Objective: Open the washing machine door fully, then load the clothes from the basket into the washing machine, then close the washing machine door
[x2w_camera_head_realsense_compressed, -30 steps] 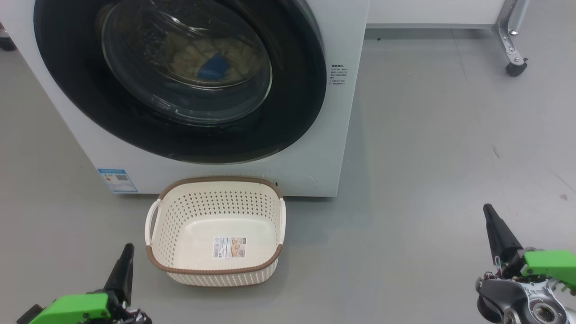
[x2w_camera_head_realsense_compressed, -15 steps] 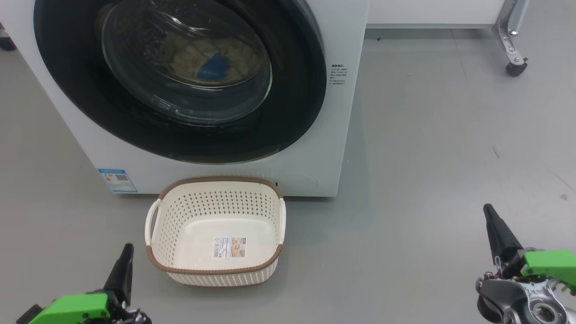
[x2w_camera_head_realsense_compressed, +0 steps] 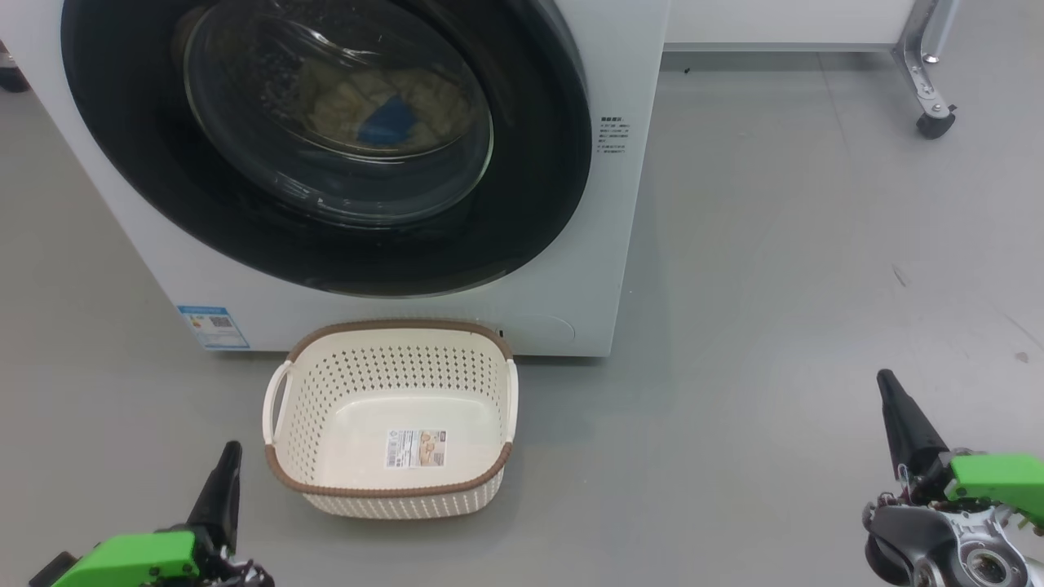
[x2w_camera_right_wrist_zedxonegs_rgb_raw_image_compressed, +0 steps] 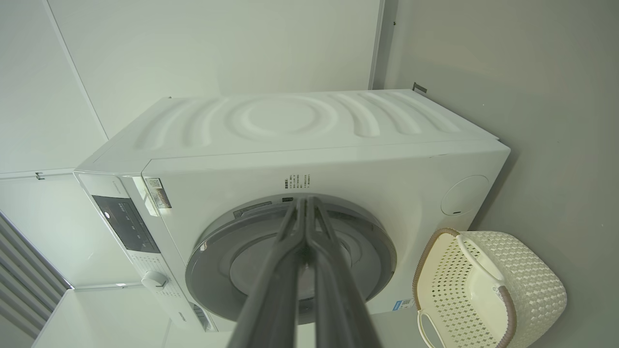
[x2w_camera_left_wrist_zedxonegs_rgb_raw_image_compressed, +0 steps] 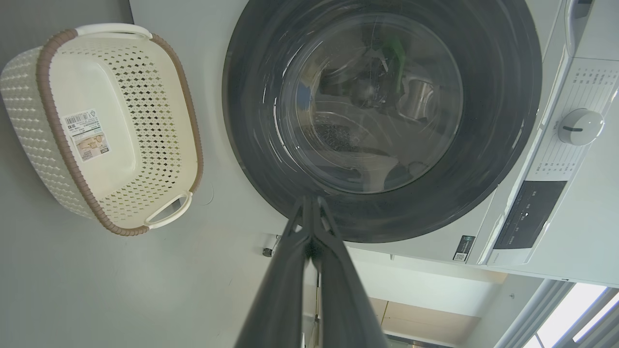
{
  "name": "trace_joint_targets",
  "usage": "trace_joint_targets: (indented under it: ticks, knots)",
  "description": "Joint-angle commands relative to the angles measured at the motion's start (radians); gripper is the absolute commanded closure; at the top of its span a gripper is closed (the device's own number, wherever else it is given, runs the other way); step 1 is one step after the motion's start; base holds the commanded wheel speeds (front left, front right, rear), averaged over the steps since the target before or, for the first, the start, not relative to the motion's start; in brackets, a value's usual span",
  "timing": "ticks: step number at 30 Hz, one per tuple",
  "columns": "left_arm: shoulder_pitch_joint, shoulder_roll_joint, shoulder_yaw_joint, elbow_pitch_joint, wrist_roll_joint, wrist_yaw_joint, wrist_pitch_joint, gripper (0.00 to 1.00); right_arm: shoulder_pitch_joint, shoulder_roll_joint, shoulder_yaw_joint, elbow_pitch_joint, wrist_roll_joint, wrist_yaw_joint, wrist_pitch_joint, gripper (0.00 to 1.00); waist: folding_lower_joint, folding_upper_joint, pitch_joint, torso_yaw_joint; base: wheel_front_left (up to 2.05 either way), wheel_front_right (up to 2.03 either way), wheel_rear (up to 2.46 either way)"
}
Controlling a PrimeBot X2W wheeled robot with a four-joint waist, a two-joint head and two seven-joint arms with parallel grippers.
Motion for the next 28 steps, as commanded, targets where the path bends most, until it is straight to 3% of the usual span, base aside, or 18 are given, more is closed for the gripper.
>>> trace_joint_targets:
  ticks: [1,28]
  knots:
    - [-0.050,0.008,0.038,-0.036,0.003,-0.007,0.006,1.00,-0.056,-0.007,0.016,-0.031,-0.011,0.003,0.008,1.00,0.0000,0.0000,0.000,0.000,0.00,0.00,0.00]
    - [-0.050,0.007,0.039,-0.036,0.004,-0.007,0.007,1.00,-0.057,-0.005,0.013,-0.031,-0.013,0.003,0.010,1.00,0.0000,0.0000,0.000,0.000,0.00,0.00,0.00]
